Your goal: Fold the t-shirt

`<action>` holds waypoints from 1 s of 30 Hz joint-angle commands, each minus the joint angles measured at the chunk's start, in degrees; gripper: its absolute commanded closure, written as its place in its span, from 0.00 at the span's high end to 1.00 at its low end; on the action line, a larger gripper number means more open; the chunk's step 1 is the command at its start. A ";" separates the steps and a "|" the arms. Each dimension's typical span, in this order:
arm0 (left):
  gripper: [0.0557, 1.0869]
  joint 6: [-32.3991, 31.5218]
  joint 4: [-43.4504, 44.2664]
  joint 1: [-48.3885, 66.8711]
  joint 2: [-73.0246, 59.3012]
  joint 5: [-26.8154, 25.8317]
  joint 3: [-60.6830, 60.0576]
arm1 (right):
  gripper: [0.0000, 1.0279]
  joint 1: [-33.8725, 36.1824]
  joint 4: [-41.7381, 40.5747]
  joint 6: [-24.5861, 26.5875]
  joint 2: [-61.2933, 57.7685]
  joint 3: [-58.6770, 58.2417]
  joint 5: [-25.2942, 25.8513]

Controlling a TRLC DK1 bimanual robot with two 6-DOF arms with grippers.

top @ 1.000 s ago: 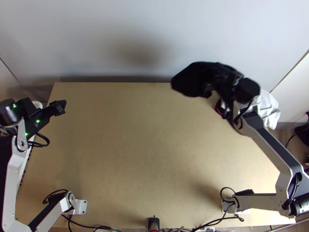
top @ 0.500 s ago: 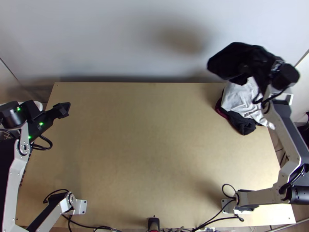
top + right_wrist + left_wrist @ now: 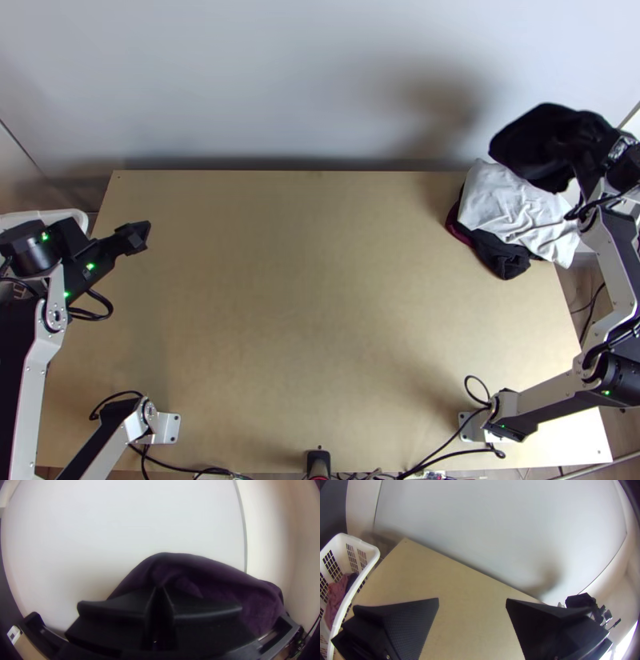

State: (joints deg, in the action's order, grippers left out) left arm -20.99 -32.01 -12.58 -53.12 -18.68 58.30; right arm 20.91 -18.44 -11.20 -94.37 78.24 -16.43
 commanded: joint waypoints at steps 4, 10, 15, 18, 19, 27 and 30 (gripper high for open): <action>0.95 -0.01 0.02 0.27 2.76 -0.04 -3.20 | 0.02 2.03 -1.43 2.85 -1.08 -10.74 -0.27; 0.95 0.69 -0.77 0.01 5.05 -0.04 -4.51 | 0.02 -1.13 -1.43 6.28 1.20 -22.69 -0.27; 0.95 1.48 -1.83 -0.78 6.28 -0.48 -4.69 | 0.02 -3.15 2.88 8.83 3.22 -27.52 -0.54; 0.95 1.57 -2.53 -1.22 7.07 -1.19 -4.69 | 0.02 -3.42 8.77 11.11 3.75 -28.58 -0.89; 0.95 1.57 -2.71 -1.22 7.33 -1.27 -4.69 | 0.02 -3.42 9.38 11.38 4.02 -29.11 -0.98; 0.95 1.22 -3.06 -1.13 7.95 -1.80 -5.22 | 0.27 -0.43 9.74 5.49 7.71 -28.49 -1.06; 0.95 1.22 -2.71 -1.13 7.86 -1.98 -5.48 | 0.67 0.89 10.79 3.82 9.38 -28.75 -1.77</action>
State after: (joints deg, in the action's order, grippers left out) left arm -19.53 -34.87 -13.63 -45.58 -20.23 53.28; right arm 19.59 -9.50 -4.08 -88.14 50.13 -17.45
